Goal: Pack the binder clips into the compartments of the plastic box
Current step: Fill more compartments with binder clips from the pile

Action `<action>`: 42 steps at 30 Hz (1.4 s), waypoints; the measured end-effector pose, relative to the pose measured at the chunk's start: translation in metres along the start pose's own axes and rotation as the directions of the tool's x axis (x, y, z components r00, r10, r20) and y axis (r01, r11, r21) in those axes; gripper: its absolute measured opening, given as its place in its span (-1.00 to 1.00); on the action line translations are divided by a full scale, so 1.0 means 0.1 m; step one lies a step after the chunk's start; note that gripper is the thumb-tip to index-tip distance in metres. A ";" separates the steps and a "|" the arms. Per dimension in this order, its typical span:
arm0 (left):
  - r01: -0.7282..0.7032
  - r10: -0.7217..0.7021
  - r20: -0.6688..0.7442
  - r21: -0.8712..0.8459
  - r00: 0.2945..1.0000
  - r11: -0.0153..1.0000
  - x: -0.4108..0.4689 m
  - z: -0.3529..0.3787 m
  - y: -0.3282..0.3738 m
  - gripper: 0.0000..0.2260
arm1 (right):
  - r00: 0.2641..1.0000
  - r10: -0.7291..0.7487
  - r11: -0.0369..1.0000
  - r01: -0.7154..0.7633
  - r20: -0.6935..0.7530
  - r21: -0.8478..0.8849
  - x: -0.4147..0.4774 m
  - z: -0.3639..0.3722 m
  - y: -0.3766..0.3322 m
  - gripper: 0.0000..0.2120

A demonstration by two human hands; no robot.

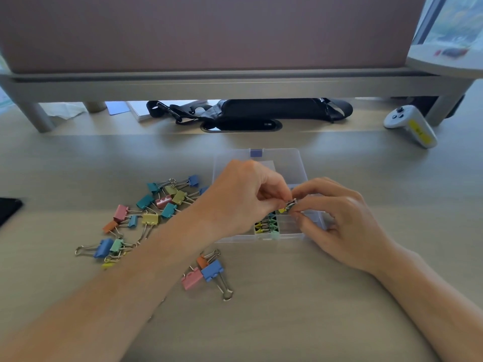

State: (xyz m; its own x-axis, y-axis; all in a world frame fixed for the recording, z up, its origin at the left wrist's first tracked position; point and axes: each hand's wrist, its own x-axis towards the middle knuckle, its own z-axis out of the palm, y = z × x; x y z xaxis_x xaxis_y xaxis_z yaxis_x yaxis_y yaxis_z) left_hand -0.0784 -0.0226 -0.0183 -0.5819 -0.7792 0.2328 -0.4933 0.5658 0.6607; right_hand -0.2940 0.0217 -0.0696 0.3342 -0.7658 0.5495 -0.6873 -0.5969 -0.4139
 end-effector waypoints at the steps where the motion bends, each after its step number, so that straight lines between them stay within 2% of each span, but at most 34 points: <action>1: 0.006 -0.006 0.002 0.009 1.000 1.000 0.00 0.00 0.00 -0.88 | 1.000 -0.006 1.000 0.006 -0.002 0.005 0.00 0.00 0.00 -0.87; 5: 0.002 -0.003 0.012 0.054 1.000 0.999 0.01 -0.01 0.03 -0.88 | 1.000 -0.022 1.000 0.022 -0.006 0.002 -0.01 0.00 0.00 -0.84; 10: -0.082 0.072 0.057 0.208 0.996 0.975 0.02 0.01 0.08 -0.86 | 0.999 -0.030 1.000 0.031 -0.023 0.008 -0.02 -0.01 0.01 -0.87; 14: -0.138 0.125 0.066 0.260 0.990 0.956 0.02 0.01 0.08 -0.86 | 0.998 -0.020 0.999 0.022 -0.059 0.036 -0.01 -0.02 -0.01 -0.92; 17: -0.185 0.159 0.103 0.336 0.982 0.923 0.02 0.05 0.09 -0.84 | 0.994 0.005 0.997 0.003 -0.109 0.072 0.01 -0.04 -0.01 -0.87; 21: -0.225 0.190 0.122 0.468 0.974 0.855 0.01 0.09 0.10 -0.77 | 0.995 0.005 0.997 0.003 -0.103 0.076 0.01 -0.03 -0.02 -0.85; 28: -0.269 0.236 0.129 0.474 0.963 0.838 0.01 0.09 0.06 -0.79 | 0.999 0.007 0.997 -0.004 -0.049 0.073 0.01 -0.02 -0.02 -0.87; 32: -0.197 0.171 0.101 0.368 0.980 0.909 0.02 0.06 0.05 -0.87 | 0.999 0.002 0.998 0.001 -0.046 0.069 0.01 -0.03 -0.03 -0.85; 35: -0.168 0.147 0.090 0.324 0.985 0.931 0.03 0.04 0.06 -0.84 | 0.998 0.039 0.996 -0.035 -0.054 0.076 0.02 -0.06 -0.04 -0.80; 42: -0.225 0.184 0.131 0.473 0.974 0.852 0.07 0.08 0.09 -0.68 | 0.997 0.043 0.997 -0.039 -0.060 0.061 0.01 -0.06 -0.05 -0.80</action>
State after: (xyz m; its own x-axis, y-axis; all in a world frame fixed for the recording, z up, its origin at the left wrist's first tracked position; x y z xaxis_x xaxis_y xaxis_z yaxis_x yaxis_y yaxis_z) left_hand -0.0922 -0.0203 -0.0166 -0.7426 -0.6194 0.2549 -0.5953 0.7847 0.1728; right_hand -0.2934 0.0252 -0.0624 0.2651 -0.7750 0.5737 -0.6594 -0.5798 -0.4786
